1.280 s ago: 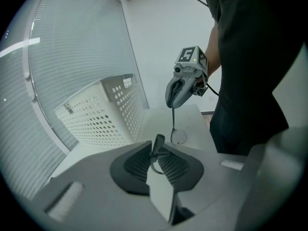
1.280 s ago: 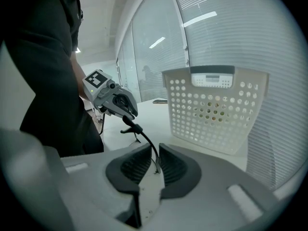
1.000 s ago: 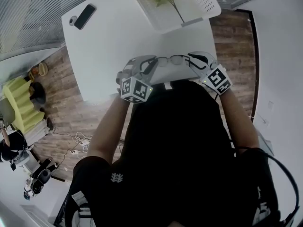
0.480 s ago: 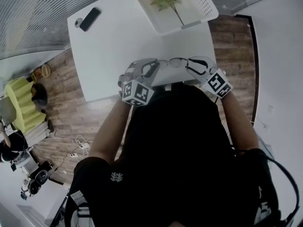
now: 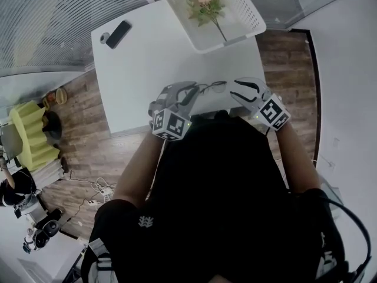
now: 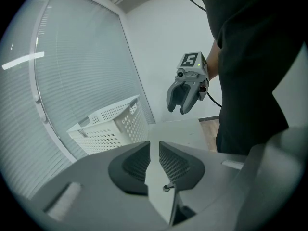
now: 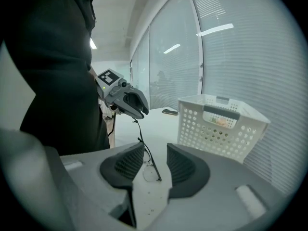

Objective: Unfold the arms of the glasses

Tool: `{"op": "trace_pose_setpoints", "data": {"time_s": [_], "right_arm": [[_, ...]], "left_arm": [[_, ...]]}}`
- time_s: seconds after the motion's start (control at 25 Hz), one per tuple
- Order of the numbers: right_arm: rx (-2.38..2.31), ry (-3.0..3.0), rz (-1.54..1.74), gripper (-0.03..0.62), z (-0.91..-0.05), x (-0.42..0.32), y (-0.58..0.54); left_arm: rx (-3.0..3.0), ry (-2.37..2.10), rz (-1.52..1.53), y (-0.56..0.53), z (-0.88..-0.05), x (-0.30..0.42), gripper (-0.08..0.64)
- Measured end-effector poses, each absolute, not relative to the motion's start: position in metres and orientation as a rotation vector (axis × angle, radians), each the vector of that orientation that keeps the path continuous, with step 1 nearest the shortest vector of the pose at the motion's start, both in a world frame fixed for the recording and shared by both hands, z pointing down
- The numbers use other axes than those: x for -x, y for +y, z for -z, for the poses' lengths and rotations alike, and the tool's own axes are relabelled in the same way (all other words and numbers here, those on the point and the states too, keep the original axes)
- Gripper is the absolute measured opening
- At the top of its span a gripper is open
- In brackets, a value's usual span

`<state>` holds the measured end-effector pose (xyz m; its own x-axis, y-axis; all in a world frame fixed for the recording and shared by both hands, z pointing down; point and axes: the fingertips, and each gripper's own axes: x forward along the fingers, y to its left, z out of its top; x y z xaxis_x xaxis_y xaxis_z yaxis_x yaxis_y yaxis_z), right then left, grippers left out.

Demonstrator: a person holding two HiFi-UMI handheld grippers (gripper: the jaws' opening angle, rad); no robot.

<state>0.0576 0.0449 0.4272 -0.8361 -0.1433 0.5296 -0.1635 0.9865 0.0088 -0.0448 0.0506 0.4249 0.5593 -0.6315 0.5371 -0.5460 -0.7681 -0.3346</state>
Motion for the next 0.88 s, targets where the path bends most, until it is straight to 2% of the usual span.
{"op": "trace_pose_setpoints", "data": {"time_s": [0.52,0.88], "right_arm": [[-0.223,-2.613,-0.113,0.141,-0.431,-0.040,0.048],[-0.100,-2.461,-0.117,0.141,-0.480,-0.001,0.037]], "left_arm": [[2.626,1.107,0.921,0.058,-0.389,0.064,0.066],[2.691,1.478,0.787,0.038,-0.374,0.117,0.066]]}}
